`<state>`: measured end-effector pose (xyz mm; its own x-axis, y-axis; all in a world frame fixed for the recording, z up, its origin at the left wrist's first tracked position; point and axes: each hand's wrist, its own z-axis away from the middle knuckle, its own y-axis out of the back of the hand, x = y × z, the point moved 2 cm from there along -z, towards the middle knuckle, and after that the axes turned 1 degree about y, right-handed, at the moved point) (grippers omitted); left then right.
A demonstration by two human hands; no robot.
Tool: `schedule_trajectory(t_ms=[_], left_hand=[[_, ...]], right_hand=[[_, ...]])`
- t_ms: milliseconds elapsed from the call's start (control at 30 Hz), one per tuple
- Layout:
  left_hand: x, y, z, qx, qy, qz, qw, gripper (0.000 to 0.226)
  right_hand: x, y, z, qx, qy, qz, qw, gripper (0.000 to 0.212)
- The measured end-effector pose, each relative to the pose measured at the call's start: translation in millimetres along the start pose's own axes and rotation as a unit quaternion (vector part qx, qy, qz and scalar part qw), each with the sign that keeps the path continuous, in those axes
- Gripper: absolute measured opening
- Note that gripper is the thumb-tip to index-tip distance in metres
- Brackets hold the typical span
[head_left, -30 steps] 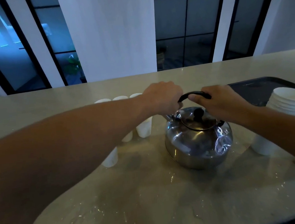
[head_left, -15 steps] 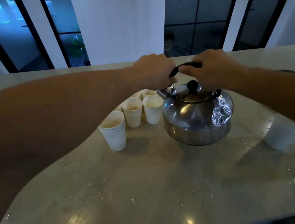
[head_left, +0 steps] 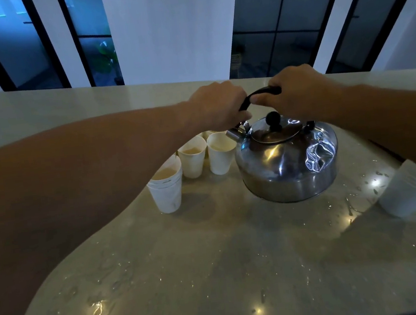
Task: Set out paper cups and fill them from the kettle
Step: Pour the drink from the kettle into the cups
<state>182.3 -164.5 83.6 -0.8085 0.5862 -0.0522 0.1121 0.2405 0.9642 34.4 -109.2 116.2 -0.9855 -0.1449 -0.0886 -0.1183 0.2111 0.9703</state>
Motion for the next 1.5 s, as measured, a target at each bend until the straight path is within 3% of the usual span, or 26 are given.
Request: schedule_trajectory(t_ms=[1500], left_hand=[[-6.0, -12.0, -4.2, 0.002, 0.010, 0.066, 0.998, 0.027]], right_hand=[[-3.2, 7.2, -15.3, -0.045, 0.014, 0.031, 0.998, 0.053]])
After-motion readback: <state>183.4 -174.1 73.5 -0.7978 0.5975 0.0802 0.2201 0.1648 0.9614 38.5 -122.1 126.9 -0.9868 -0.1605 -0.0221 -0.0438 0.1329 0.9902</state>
